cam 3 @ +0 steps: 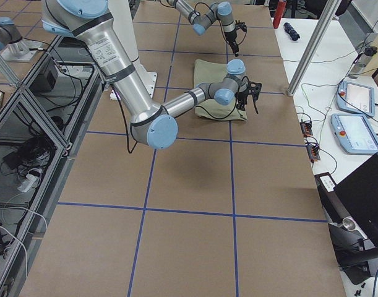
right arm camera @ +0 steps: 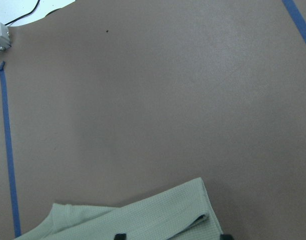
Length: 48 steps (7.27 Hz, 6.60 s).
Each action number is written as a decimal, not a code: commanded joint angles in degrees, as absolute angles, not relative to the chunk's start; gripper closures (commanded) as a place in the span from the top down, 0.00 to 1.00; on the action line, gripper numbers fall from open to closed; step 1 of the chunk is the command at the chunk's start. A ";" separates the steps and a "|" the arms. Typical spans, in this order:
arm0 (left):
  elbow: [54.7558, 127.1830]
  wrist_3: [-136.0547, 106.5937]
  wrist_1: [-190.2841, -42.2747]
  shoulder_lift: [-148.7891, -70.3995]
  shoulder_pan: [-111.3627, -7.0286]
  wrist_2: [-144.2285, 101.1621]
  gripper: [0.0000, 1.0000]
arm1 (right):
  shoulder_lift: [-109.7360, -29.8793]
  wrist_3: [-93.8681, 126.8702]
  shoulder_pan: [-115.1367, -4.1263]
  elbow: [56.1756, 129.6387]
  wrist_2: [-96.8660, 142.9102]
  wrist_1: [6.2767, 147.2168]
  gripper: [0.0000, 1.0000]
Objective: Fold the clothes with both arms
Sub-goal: 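Lower the right gripper to the folded shirt's nearest side edge and grasp, then drag the shirt toward the robot with the right gripper while the left gripper lowers, then grasp the shirt corner nearest the left gripper with the left gripper, then pull the grasped corner away from the robot with the left gripper, turning the shirt lengthwise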
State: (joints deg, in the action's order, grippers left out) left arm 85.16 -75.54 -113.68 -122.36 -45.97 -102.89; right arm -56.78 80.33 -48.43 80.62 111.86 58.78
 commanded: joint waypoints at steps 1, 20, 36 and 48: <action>88.48 -75.15 -113.12 -121.73 -46.05 -102.92 1.00 | -64.80 80.42 -45.46 90.80 111.97 58.97 1.00; 91.93 -77.43 -111.97 -120.85 -44.83 -102.39 0.99 | -103.31 80.60 -14.47 122.32 113.47 59.24 0.00; 103.19 -103.45 -110.48 -116.10 -16.70 -101.08 0.92 | -92.55 88.86 -29.36 124.81 114.08 58.80 1.00; 100.21 -93.72 -110.48 -116.98 -28.36 -99.23 0.00 | -92.37 88.86 -29.53 123.58 113.47 58.80 1.00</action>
State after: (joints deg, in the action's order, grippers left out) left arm 101.63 -97.56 -110.38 -116.55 -25.01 -99.29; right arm -92.37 88.93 -29.47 123.63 113.59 58.80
